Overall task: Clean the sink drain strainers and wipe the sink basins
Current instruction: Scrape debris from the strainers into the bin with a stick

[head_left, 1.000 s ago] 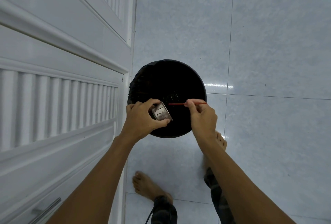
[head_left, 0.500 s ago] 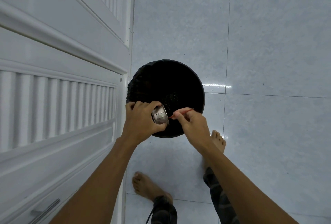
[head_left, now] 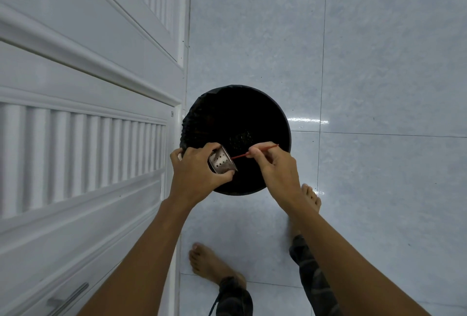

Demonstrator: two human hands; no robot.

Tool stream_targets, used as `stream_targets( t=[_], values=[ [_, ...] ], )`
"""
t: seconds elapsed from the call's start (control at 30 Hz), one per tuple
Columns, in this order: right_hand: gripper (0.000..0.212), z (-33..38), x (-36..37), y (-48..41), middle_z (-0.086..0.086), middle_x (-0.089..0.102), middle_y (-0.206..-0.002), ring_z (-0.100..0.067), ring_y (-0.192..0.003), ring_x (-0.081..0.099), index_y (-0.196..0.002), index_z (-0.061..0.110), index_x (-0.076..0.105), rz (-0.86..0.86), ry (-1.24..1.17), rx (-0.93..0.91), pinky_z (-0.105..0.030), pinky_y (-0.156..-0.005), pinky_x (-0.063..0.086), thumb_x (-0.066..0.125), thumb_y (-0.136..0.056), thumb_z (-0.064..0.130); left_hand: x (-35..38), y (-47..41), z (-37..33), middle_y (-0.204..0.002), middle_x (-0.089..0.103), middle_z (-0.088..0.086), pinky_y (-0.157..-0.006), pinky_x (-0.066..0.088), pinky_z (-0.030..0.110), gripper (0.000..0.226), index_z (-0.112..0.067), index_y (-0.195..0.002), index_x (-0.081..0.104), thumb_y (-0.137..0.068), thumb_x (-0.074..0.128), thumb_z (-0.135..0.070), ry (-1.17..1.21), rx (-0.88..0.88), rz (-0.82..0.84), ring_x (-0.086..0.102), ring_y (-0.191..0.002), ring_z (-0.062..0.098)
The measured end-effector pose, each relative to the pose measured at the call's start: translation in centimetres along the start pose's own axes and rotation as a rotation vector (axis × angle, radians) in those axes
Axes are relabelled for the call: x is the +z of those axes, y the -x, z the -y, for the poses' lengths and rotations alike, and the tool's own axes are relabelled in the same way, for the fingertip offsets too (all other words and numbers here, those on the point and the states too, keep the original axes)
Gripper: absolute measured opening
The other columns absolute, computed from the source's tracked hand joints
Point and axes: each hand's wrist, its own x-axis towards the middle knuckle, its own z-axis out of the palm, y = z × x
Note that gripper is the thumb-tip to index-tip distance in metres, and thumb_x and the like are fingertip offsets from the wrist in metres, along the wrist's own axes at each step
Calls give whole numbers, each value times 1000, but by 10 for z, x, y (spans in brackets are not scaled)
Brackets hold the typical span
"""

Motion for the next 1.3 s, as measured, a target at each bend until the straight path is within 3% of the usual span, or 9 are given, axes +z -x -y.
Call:
stream_targets(
  t=[0.07, 0.2, 0.33, 0.5, 0.63, 0.73, 0.87, 1.07, 1.3],
  values=[
    [21, -6, 6, 6, 2, 74, -104, -10, -101, 68, -113, 15, 72, 85, 92, -33, -31, -91, 58, 60, -100, 26, -1, -1, 0, -105, 69, -12, -114, 22, 46, 74, -33, -129, 59, -69, 59, -77, -43, 5, 23, 59, -112, 17],
    [21, -15, 7, 8, 4, 74, -101, -9, -97, 68, -112, 18, 73, -123, 120, -5, -29, -86, 59, 59, -100, 28, 2, -3, 0, -106, 70, -6, -116, 19, 51, 68, -32, -130, 59, -75, 69, -71, -197, -37, 90, 60, -114, 21],
    [18, -18, 18, 14, 6, 75, -100, -4, -95, 68, -109, 17, 74, 72, 106, 2, -16, -86, 55, 61, -99, 25, 6, -1, -1, -108, 71, -6, -115, 19, 51, 70, -32, -132, 58, -76, 66, -73, -195, -64, 124, 60, -112, 22],
    [24, -18, 8, 9, 1, 73, -107, -12, -102, 68, -114, 13, 72, -225, 25, 133, -29, -92, 57, 58, -100, 27, 4, 4, -2, -107, 65, -11, -108, 21, 43, 74, -33, -130, 57, -69, 59, -74, -67, -95, 108, 59, -112, 20],
    [24, -9, 0, 12, 5, 73, -108, -10, -106, 66, -114, 18, 72, -193, -27, 147, -36, -98, 56, 57, -101, 31, 2, 9, -5, -118, 63, -12, -105, 29, 36, 80, -32, -138, 54, -66, 70, -62, 193, -140, 17, 58, -115, 15],
    [21, 2, -9, 16, 8, 73, -105, -7, -103, 66, -112, 21, 72, -247, -92, 138, -37, -98, 56, 58, -100, 32, 0, 17, -15, -125, 63, -10, -107, 46, 50, 76, -26, -138, 60, -68, 82, -47, 392, -93, -100, 59, -118, 13],
    [19, 32, -26, 23, 5, 74, -100, -21, -97, 69, -107, 24, 73, -334, -226, 87, -48, -88, 58, 60, -99, 34, -17, 19, -39, -127, 65, -9, -105, 49, 53, 73, -22, -135, 60, -70, 85, -44, 522, -86, -308, 59, -121, 12],
    [13, 122, -60, 36, 11, 75, -90, 0, -63, 59, -98, 32, 73, -405, -344, -80, -20, -54, 52, 61, -99, 37, -90, 15, -90, -123, 67, -9, -104, 49, 56, 69, -24, -129, 58, -69, 90, -36, 654, -83, -508, 62, -120, 19],
    [12, 293, -104, 69, 7, 76, -100, -6, -68, 56, -99, 33, 72, -396, -428, -362, -24, -52, 51, 61, -99, 37, -236, 40, -162, -122, 64, -21, -107, 44, 40, 64, -33, -127, 55, -72, 89, -33, 775, 28, -761, 59, -121, 9]
  ],
)
